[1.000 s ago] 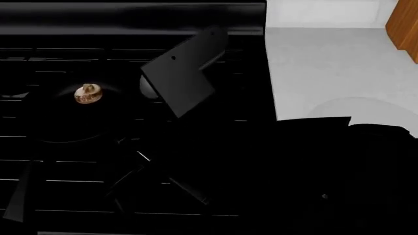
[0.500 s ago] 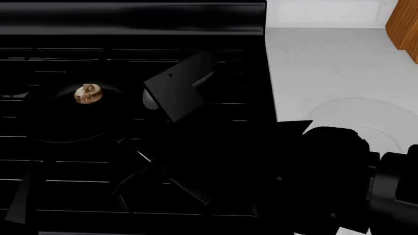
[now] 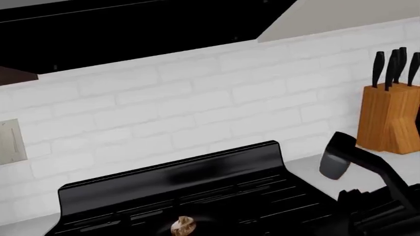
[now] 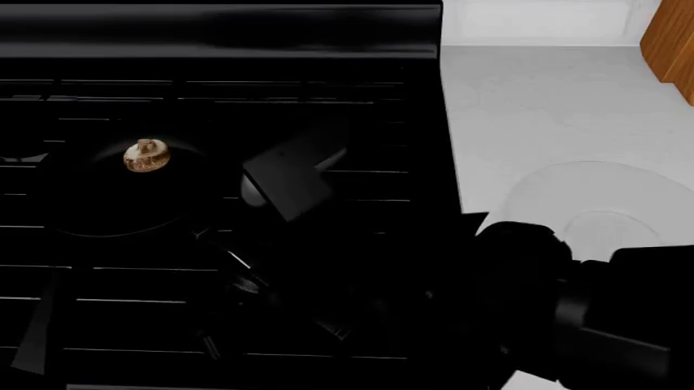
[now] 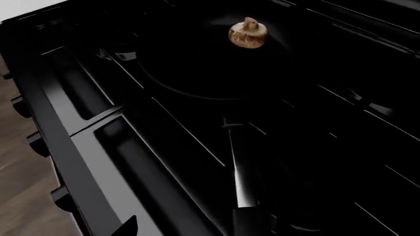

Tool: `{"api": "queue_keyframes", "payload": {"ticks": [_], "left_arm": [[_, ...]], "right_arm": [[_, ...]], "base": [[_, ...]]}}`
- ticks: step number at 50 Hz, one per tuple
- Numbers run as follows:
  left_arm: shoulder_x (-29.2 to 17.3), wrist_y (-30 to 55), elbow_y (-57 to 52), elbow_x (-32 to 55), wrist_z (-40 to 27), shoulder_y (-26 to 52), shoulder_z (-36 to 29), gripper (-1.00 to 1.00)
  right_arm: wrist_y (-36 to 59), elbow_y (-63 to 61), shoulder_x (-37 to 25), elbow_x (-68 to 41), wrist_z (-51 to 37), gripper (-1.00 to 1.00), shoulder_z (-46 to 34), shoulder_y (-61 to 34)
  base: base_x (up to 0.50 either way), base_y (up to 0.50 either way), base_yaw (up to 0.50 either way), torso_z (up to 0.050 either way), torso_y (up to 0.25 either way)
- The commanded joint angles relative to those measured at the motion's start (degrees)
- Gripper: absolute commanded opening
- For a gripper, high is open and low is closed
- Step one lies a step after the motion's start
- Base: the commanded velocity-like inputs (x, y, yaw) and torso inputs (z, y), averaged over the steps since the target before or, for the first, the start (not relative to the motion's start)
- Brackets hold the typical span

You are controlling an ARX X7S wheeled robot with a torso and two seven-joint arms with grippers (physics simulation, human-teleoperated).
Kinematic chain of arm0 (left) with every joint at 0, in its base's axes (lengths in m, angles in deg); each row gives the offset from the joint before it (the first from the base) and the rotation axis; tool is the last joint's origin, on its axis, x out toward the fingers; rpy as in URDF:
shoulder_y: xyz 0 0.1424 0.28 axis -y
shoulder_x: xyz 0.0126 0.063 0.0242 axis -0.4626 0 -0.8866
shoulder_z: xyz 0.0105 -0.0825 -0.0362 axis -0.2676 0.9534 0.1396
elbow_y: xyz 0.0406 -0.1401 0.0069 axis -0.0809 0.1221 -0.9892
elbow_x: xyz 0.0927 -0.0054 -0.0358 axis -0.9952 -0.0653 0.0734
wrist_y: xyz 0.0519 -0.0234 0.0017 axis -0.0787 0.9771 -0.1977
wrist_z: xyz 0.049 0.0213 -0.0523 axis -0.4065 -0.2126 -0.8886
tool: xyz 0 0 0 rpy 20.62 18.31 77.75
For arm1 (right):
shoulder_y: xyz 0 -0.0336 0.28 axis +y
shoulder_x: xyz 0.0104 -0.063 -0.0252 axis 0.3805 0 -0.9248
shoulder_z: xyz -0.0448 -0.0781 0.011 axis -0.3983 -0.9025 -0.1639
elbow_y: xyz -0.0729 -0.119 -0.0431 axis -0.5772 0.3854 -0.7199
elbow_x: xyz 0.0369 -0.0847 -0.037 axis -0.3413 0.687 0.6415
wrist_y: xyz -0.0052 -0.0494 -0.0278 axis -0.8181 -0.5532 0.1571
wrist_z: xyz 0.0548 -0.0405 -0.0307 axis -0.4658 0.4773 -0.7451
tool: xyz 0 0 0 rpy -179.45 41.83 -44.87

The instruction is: Pick up the pan and dump the vegetables in it onto the plate. Then return the pan to the stove.

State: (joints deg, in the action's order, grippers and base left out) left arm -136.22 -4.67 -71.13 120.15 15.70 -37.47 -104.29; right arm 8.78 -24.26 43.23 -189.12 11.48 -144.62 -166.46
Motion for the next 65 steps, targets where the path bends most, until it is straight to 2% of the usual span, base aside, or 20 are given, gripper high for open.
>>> {"api": "queue_keyframes", "payload": {"ticks": [1,14,24,39,47,48,57,63,65], "left_arm": [[-0.06,-0.32,0.15,-0.29,-0.13,0.36,-0.87,1.00],[-0.13,-1.02,0.73,-0.69,0.03,0.15,-1.50,1.00],[-0.13,-1.23,0.86,-0.55,-0.01,0.42,-1.84,1.00],[0.11,-1.47,0.23,-0.96,-0.17,1.23,-2.40,1.00],[-0.29,-1.87,-0.13,-1.26,-0.73,1.22,-2.80,1.00],[-0.32,-1.72,-0.21,-1.27,-0.89,1.36,-2.86,1.00],[-0.86,-2.84,-0.31,-1.99,-1.61,1.11,-3.38,1.00],[-1.04,-3.52,0.32,-2.45,-1.38,0.71,-3.94,1.00],[-1.14,-3.75,0.50,-2.46,-1.42,0.62,-3.97,1.00]], "right_arm": [[1.60,3.96,1.35,-0.38,2.05,1.00,-0.75,1.79],[3.38,11.35,3.09,-1.18,5.44,1.00,-1.10,3.53],[4.45,20.81,7.15,-1.77,9.91,1.00,-1.11,6.46],[7.59,27.00,11.62,-3.23,14.25,1.00,-1.65,12.22],[7.94,26.28,10.89,-4.36,14.89,1.00,-0.47,12.33],[6.78,24.85,10.31,-3.75,13.60,-1.00,-0.31,12.07],[3.00,12.13,2.42,-5.38,6.43,-1.00,3.89,7.30],[-2.95,2.28,-4.41,-2.44,-0.38,-1.00,6.82,2.45],[-6.75,-3.60,-7.92,0.93,-5.14,-1.00,7.84,0.39]], "base": [[0.00,0.00,0.00,0.000,0.000],[0.00,0.00,0.00,0.000,0.000],[0.00,0.00,0.00,0.000,0.000],[0.00,0.00,0.00,0.000,0.000],[0.00,0.00,0.00,0.000,0.000],[0.00,0.00,0.00,0.000,0.000],[0.00,0.00,0.00,0.000,0.000],[0.00,0.00,0.00,0.000,0.000],[0.00,0.00,0.00,0.000,0.000]]}}
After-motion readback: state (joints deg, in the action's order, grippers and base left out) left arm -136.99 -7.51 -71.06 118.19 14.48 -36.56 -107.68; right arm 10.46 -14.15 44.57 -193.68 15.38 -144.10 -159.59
